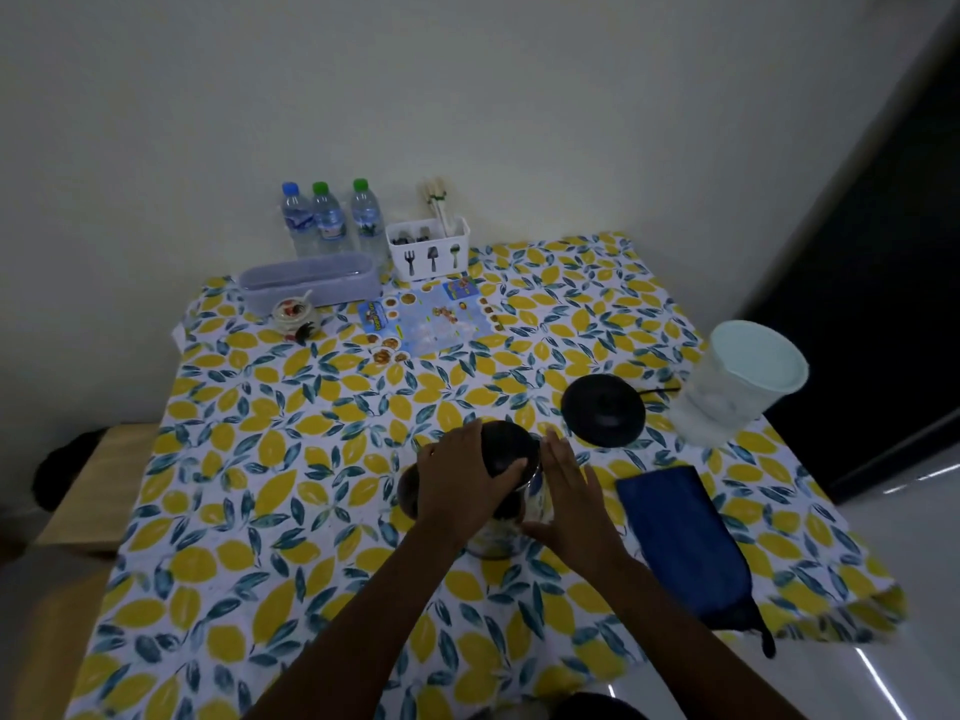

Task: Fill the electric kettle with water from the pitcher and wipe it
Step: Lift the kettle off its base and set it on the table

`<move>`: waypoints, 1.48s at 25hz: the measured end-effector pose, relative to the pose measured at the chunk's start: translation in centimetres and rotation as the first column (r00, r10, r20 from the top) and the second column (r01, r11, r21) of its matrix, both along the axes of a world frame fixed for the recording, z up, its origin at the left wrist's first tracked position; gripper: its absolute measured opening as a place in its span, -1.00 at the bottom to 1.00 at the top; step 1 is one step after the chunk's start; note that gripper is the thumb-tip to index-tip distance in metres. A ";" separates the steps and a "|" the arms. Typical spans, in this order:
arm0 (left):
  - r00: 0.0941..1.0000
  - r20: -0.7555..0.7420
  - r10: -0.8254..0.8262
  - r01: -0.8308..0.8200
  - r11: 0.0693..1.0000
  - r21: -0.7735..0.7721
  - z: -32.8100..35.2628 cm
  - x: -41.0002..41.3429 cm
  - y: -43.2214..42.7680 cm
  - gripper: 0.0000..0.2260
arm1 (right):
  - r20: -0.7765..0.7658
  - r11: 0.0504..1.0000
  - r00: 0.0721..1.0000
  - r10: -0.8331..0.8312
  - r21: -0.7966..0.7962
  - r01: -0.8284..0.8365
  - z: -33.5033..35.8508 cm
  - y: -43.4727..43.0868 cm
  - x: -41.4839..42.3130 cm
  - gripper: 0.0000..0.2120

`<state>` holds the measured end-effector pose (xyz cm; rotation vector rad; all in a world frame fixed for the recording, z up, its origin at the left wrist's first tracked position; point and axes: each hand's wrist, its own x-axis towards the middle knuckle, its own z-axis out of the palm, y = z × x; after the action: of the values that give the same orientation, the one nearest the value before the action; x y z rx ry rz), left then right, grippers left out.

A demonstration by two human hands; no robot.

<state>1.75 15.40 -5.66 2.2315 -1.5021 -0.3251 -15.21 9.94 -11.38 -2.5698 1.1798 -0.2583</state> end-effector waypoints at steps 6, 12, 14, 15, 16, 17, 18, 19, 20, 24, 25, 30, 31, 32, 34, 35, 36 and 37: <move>0.994 -0.110 0.005 -0.022 0.988 -0.150 0.5 -0.5 0.0 -0.37 | 0.079 0.999 0.997 0.010 0.047 -0.014 -0.5 -0.3 0.1 0.08; 0.836 -0.547 0.053 -0.209 0.951 -0.227 0.0 0.4 2.1 -0.47 | 0.019 0.996 1.000 -0.024 -0.090 0.026 0.0 0.5 0.1 0.10; 0.715 -0.698 0.037 -0.293 0.923 -0.251 0.8 0.7 3.5 -0.62 | -0.005 0.988 1.000 0.007 -0.157 -0.008 0.5 1.2 0.7 0.09; 0.660 -0.751 0.032 -0.319 0.917 -0.241 1.1 1.0 4.1 -0.63 | -0.010 0.983 0.999 0.035 -0.179 -0.036 0.4 1.6 0.9 0.07; 0.611 -0.791 0.039 -0.340 0.915 -0.218 1.4 1.4 4.7 -0.64 | -0.006 0.982 0.998 0.056 -0.181 -0.056 0.3 1.8 1.1 0.04; 0.566 -0.823 0.044 -0.360 0.912 -0.198 1.6 1.7 5.3 -0.64 | 0.004 0.984 0.998 0.062 -0.169 -0.061 0.2 2.0 1.3 0.03; 0.533 -0.844 0.056 -0.386 0.904 -0.184 1.7 1.9 5.7 -0.66 | 0.012 0.986 0.998 0.054 -0.156 -0.052 0.2 2.1 1.4 0.03; 0.508 -0.858 0.075 -0.416 0.894 -0.169 2.0 2.0 6.1 -0.68 | 0.013 0.988 0.999 0.044 -0.149 -0.041 0.2 2.2 1.5 0.03; 0.491 -0.865 0.104 -0.446 0.883 -0.147 2.2 1.9 6.5 -0.67 | 0.009 0.988 0.999 0.037 -0.148 -0.035 0.4 2.3 1.5 0.03; 0.556 -0.822 0.125 -0.472 0.861 -0.189 2.6 1.5 7.6 -0.54 | 0.023 0.992 0.998 0.050 -0.118 -0.047 1.1 2.4 1.4 0.01; 0.659 -0.740 0.138 -0.447 0.862 -0.237 2.5 1.5 7.8 -0.51 | 0.037 0.994 0.998 0.048 -0.099 -0.044 1.1 2.4 1.4 0.01; 0.987 -0.059 0.152 -0.162 0.898 -0.410 2.0 2.1 7.3 -0.51 | 0.157 1.000 0.988 -0.004 0.008 0.002 1.3 3.5 0.4 -0.10; 0.992 -0.003 0.127 -0.117 0.901 -0.418 2.1 1.7 7.0 -0.53 | 0.194 1.000 0.981 -0.007 0.009 0.006 1.3 3.6 -0.3 -0.13; 0.995 0.025 0.093 -0.074 0.904 -0.420 2.3 1.1 6.5 -0.55 | 0.220 1.000 0.975 -0.009 0.003 0.008 1.3 3.6 -1.0 -0.17; 0.997 0.079 -0.010 0.042 0.908 -0.418 2.5 -0.6 5.2 -0.58 | 0.233 1.000 0.972 -0.027 -0.002 0.029 1.1 3.1 -2.8 -0.22; 0.992 0.111 -0.067 0.107 0.908 -0.404 2.3 -1.7 4.4 -0.59 | 0.231 0.999 0.972 -0.045 -0.004 0.047 0.9 2.6 -3.8 -0.23; 0.984 0.133 -0.121 0.163 0.910 -0.382 2.1 -2.8 3.5 -0.58 | 0.228 0.997 0.971 -0.067 -0.011 0.071 0.8 1.9 -4.8 -0.25; 0.977 0.135 -0.168 0.206 0.913 -0.353 1.7 -4.0 2.4 -0.57 | 0.222 0.995 0.971 -0.094 -0.019 0.101 0.6 1.2 -6.0 -0.26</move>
<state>-2.22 17.80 -3.92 1.8401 -1.6780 0.0165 -21.21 11.13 -10.74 -2.4342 1.2275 -0.5719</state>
